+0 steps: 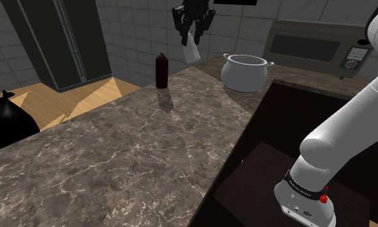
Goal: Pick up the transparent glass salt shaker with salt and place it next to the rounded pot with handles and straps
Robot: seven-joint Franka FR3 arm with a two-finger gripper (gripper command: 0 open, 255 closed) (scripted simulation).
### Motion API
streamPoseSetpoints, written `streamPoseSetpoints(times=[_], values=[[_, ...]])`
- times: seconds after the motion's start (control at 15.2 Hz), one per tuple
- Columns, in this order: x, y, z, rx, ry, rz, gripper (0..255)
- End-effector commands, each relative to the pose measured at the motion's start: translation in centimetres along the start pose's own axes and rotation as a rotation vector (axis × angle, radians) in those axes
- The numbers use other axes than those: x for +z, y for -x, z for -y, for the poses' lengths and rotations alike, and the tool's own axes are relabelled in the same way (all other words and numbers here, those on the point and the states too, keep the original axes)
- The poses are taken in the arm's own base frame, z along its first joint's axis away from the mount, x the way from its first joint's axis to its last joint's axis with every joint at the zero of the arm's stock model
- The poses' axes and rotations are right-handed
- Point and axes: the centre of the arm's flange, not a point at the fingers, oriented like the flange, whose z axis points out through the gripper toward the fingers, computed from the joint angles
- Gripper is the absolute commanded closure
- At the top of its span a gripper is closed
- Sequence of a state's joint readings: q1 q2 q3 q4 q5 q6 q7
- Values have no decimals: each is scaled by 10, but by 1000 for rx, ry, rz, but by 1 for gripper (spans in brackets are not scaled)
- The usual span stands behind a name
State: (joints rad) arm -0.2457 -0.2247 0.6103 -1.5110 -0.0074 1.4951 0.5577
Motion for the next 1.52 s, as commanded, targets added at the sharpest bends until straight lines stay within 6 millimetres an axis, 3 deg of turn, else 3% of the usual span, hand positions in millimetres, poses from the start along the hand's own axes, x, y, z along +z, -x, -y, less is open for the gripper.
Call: streamPoseSetpoints(times=[0.0,1.06,1.45], values=[[3,-14,-24,-2,-1,0,255],[30,-113,-214,-2,-1,0,255],[61,-106,-213,-2,-1,0,255]])
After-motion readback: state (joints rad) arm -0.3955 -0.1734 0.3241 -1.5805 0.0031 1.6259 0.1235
